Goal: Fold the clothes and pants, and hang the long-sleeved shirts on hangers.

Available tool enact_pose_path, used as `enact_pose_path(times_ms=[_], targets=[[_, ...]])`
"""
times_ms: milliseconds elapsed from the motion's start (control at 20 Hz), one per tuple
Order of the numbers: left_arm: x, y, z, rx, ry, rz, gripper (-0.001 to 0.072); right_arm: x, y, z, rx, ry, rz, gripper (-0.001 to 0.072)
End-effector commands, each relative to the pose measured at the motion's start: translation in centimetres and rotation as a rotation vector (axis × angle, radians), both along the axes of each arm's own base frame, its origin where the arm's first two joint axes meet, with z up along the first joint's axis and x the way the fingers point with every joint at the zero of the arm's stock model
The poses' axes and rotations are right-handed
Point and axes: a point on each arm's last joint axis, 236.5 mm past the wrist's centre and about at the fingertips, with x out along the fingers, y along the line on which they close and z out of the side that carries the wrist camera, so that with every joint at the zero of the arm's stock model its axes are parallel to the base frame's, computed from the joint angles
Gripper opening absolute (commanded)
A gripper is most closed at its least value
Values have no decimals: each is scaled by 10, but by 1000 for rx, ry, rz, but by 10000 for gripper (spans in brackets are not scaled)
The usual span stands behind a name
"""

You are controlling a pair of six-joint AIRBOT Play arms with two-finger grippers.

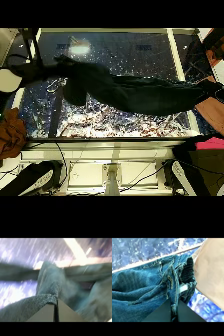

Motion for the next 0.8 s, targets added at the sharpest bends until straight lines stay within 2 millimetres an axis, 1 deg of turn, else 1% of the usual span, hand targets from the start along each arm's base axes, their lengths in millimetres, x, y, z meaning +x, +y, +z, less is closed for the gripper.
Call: enact_pose_path(times_ms=[0, 100, 200, 350, 450, 600, 700, 750], targets=[[-48, 55, -49, 233, 266, 88, 27, 0, 0, 1, 2, -2, -2, 35], [-57, 71, -63, 312, 332, 105, 27, -3, 2, -3, 10, 17, 2, 35], [-64, 80, -73, 358, 387, 112, 27, -17, 7, -17, 25, 103, 16, 35], [-68, 89, -88, 410, 458, 118, 27, -58, 11, -47, 35, 323, 33, 35], [-65, 92, -98, 437, 489, 121, 28, -84, 16, -61, 57, 448, 40, 35], [-58, 95, -118, 483, 542, 108, 27, -116, 24, -72, 94, 592, 47, 35], [-54, 97, -136, 514, 588, 106, 27, -136, 22, -77, 90, 680, 36, 35], [-52, 100, -145, 538, 612, 102, 28, -142, 20, -78, 83, 706, 30, 35]])
